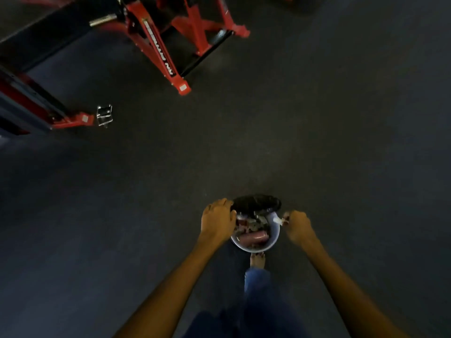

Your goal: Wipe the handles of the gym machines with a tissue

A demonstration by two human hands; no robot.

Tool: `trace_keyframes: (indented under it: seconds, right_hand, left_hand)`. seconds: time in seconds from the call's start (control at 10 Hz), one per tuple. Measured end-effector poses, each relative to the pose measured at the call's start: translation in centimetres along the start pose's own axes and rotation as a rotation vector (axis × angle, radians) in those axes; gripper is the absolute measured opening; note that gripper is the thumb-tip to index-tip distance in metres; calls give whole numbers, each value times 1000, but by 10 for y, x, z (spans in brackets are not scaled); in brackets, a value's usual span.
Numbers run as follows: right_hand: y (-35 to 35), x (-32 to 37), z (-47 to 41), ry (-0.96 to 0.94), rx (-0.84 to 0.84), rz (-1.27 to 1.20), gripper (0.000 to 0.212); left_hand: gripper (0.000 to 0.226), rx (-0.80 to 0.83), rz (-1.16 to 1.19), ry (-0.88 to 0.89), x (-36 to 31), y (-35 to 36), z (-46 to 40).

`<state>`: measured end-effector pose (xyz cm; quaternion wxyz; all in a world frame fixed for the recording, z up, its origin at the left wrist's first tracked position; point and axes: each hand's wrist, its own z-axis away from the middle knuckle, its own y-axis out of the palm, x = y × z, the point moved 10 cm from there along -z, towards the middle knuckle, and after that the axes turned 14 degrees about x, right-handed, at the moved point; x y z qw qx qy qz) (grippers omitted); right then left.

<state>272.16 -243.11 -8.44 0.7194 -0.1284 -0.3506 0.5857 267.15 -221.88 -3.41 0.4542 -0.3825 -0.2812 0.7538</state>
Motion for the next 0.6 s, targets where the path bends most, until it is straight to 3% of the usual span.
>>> trace_keyframes:
  seconds: [0.2, 0.4, 0.6]
  right_hand:
    - [37, -6, -56, 39, 148, 45, 25]
    - [38, 1, -90, 45, 134, 164, 24]
    - [34, 28, -74, -36, 88, 199, 22]
  left_hand:
    - [39, 60, 47, -124, 21, 14, -38]
    - [40, 115, 85, -198, 47, 29, -56]
    - [38, 9, 102, -198, 60, 18, -35]
